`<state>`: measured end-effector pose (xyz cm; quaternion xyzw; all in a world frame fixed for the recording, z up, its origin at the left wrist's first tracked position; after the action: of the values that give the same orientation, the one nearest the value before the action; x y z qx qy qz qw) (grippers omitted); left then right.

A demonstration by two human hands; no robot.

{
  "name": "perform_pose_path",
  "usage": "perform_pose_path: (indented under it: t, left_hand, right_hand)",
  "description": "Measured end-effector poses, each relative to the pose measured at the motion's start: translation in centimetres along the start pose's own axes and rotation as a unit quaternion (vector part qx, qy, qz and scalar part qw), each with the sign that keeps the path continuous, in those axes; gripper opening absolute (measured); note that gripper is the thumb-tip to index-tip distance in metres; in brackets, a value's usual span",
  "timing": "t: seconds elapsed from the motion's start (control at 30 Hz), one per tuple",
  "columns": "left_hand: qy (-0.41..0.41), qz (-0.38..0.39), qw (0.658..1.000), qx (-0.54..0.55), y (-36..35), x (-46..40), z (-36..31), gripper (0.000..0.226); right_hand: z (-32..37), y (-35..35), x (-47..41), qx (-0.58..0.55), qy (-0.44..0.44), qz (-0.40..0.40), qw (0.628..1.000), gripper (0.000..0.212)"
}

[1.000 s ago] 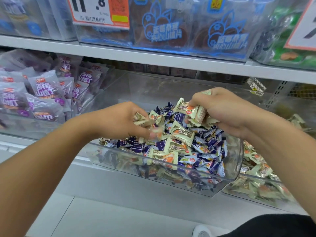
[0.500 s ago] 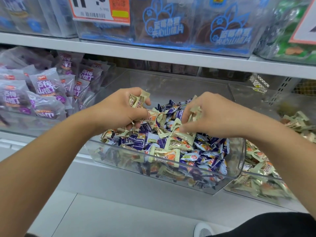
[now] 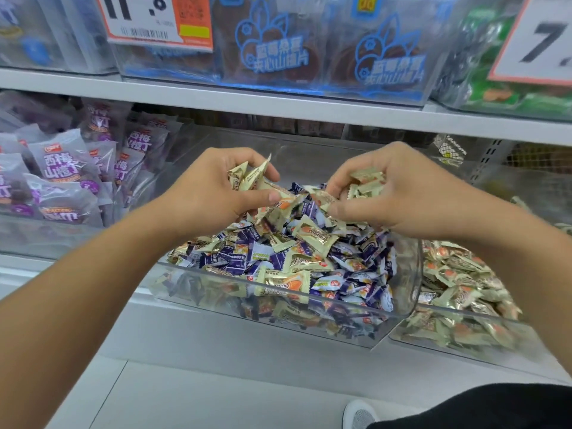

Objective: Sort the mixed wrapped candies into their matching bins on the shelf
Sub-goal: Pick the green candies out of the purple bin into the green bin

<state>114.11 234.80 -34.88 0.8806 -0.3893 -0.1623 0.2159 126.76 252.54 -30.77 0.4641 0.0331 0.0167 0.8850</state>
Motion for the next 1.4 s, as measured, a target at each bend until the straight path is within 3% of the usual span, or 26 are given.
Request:
perform_pose_path:
  t: [0.07, 0.2, 0.33, 0.43, 0.53, 0.67, 0.83, 0.93, 1.0, 1.13, 1.27, 1.33, 1.4]
  left_hand:
    - [-0.04, -0.016, 0.999, 0.022, -1.1, -0.4, -1.4, 0.013]
    - [-0.111, 0.016, 0.993, 0.029, -5.3, -1.4, -5.1, 0.014]
    - [-0.15, 0.063, 0.987, -0.011, -10.3, -3.1, -8.0, 0.017]
    - [-0.186, 0.063, 0.975, -0.106, -13.7, -4.4, -9.9, 0.022]
    - [-0.19, 0.051, 0.967, -0.163, -16.5, -5.7, -11.4, 0.024]
    - [-0.141, 0.081, 0.976, -0.147, -19.3, -7.8, -11.3, 0.032]
    - [-0.119, 0.151, 0.975, -0.112, -20.4, -9.1, -10.6, 0.061]
    - [-0.165, 0.169, 0.966, -0.105, -20.1, -8.7, -10.7, 0.063]
    - [-0.198, 0.143, 0.961, -0.13, -19.4, -8.1, -10.8, 0.057]
    - [-0.224, 0.035, 0.968, -0.113, -16.2, -7.4, -10.3, 0.033]
    - [-0.141, -0.04, 0.979, -0.143, -10.5, -6.9, -6.7, 0.014]
    - [-0.076, -0.026, 0.978, -0.195, -7.2, -6.1, -4.1, 0.018]
    - [-0.008, 0.021, 0.973, -0.228, -4.9, -5.0, -1.7, 0.025]
  right_hand:
    - [-0.6, 1.2, 1.7, -0.08, -0.002, -0.007, 0.997, 0.008]
    - [-4.5, 3.6, 5.8, -0.211, -0.094, -0.009, 0.973, 0.014]
    - [-9.7, 4.5, 9.3, -0.317, -0.244, -0.018, 0.916, 0.014]
    - [-13.0, 4.5, 11.3, -0.393, -0.338, -0.079, 0.852, 0.013]
    - [-14.2, 4.5, 12.7, -0.462, -0.369, -0.12, 0.798, 0.02]
    - [-15.0, 5.6, 14.0, -0.456, -0.372, -0.205, 0.782, 0.024]
    - [-15.7, 6.2, 14.3, -0.455, -0.332, -0.211, 0.799, 0.015]
    - [-16.4, 6.5, 13.8, -0.397, -0.294, -0.21, 0.844, 0.009]
    - [-16.8, 6.7, 13.6, -0.282, -0.299, -0.221, 0.884, 0.008]
    - [-16.0, 6.3, 12.5, -0.129, -0.299, -0.22, 0.92, 0.031]
    - [-9.2, 5.3, 9.8, 0.013, -0.124, -0.183, 0.975, 0.019]
    - [-4.9, 3.5, 8.1, 0.042, -0.025, -0.154, 0.987, 0.012]
    - [-2.5, 1.3, 5.8, 0.068, 0.008, -0.106, 0.992, 0.01]
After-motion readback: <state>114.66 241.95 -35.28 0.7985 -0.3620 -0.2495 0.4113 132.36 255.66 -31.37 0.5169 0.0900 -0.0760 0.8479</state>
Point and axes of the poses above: each hand's wrist, its own x-axis away from the middle knuckle, its own y-axis out of the back of the hand, z = x × y, the point moved 3 cm from there along -x, towards the middle knuckle, and after that the axes turned 11 degrees about z, right-handed, at the moved point
